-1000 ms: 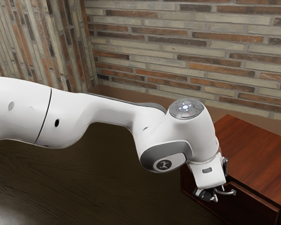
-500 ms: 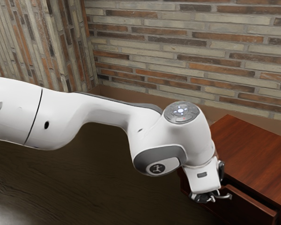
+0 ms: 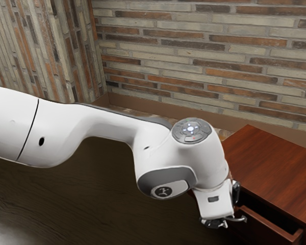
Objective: Pull the drawer handle with one arm to open the drawer
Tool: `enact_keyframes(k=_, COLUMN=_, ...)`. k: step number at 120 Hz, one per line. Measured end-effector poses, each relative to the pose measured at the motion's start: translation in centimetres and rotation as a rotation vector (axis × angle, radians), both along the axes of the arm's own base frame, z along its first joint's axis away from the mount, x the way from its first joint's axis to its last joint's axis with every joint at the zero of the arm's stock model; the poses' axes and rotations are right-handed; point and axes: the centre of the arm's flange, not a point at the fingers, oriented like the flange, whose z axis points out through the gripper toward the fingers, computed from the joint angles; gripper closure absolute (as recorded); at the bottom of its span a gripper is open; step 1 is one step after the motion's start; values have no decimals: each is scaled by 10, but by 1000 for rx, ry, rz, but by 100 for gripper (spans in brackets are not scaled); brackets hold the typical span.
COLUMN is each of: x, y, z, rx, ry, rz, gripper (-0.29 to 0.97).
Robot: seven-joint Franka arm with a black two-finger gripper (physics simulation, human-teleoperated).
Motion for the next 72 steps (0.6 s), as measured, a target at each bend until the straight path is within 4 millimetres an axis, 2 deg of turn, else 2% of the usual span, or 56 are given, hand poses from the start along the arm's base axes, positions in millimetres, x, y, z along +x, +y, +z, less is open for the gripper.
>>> enact_keyframes(k=26, x=-5, y=3, z=-3, rx=3, ry=0, rz=-4, gripper=59)
enact_keyframes(k=72, x=-15, y=10, z=3, rx=6, ry=-13, rz=-8, gripper=63)
